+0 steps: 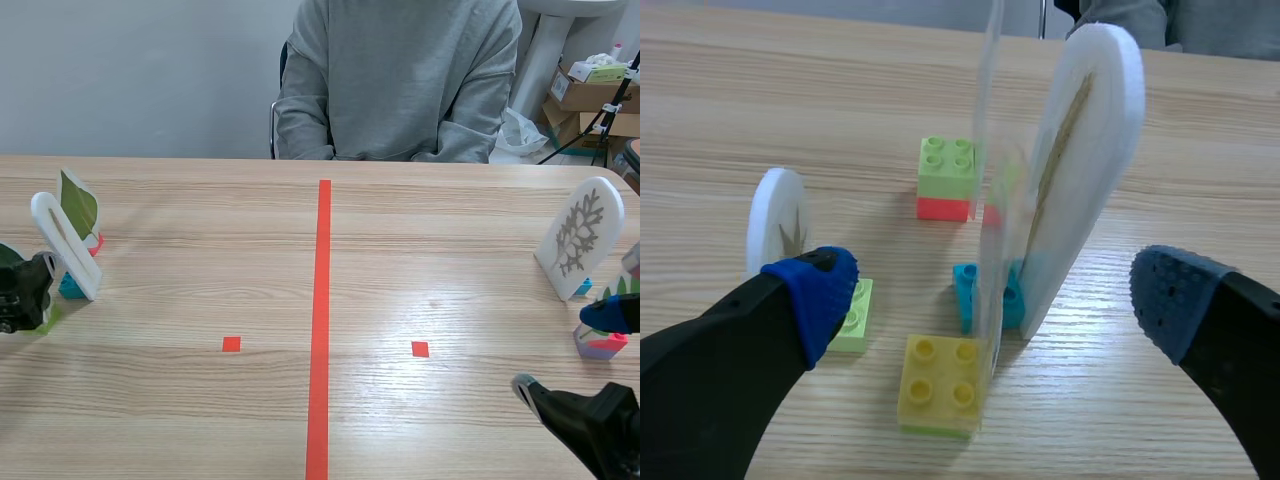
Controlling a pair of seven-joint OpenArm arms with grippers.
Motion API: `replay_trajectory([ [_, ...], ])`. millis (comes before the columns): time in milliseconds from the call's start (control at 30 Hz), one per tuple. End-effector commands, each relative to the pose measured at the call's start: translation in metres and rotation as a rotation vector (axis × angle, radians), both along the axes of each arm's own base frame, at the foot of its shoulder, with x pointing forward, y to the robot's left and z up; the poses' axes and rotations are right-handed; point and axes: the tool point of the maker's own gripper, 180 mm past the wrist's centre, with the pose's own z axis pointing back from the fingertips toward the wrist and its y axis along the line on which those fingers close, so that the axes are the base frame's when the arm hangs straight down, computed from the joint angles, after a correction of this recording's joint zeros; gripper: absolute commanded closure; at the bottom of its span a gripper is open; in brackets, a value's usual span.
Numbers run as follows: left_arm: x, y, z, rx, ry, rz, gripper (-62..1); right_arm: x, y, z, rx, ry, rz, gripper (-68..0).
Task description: Do the leaf sorting experiment
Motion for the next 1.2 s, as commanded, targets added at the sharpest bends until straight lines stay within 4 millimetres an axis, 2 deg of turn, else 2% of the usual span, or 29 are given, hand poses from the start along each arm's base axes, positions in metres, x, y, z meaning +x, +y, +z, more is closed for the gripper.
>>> replay_trajectory([
  [0,-0.007,0.002,0.005,0.016,-0.015,-0.007,-60.1,0.004,0.0,0.009,0.001,-0.028,0.015,-57.8],
  [100,-0.023,0.002,0.01,0.038,-0.029,-0.021,-60.1,0.004,0.0,0.009,0.0,-0.028,0.015,-57.8],
  [300,-0.053,-0.013,0.053,0.117,-0.078,-0.129,-60.1,0.003,-0.001,0.007,-0.009,-0.018,0.013,-57.8],
  [367,-0.062,-0.022,0.062,0.152,-0.062,-0.169,-61.8,0.002,-0.003,0.007,-0.011,-0.016,0.01,-57.8],
  [467,-0.079,-0.041,0.061,0.193,0.009,-0.244,-62.3,0.004,-0.009,0.01,-0.014,-0.028,-0.008,-58.9],
  [567,-0.095,-0.062,0.061,0.203,0.067,-0.332,-62.3,0.008,-0.018,0.018,-0.003,-0.05,-0.035,-67.6],
  [733,-0.114,-0.092,0.072,0.212,0.088,-0.446,-62.3,0.01,-0.028,0.028,0.021,-0.063,-0.065,-67.9],
  [967,-0.132,-0.118,0.082,0.182,0.103,-0.536,-62.3,0.01,-0.011,0.049,0.045,-0.106,0.0,-67.9],
  [1067,-0.136,-0.123,0.08,0.145,0.116,-0.547,-62.3,0.013,-0.004,0.062,0.051,-0.15,0.029,-67.9],
  [1167,-0.139,-0.128,0.076,0.13,0.134,-0.559,-62.3,0.014,-0.002,0.065,0.055,-0.16,0.035,-67.9],
])
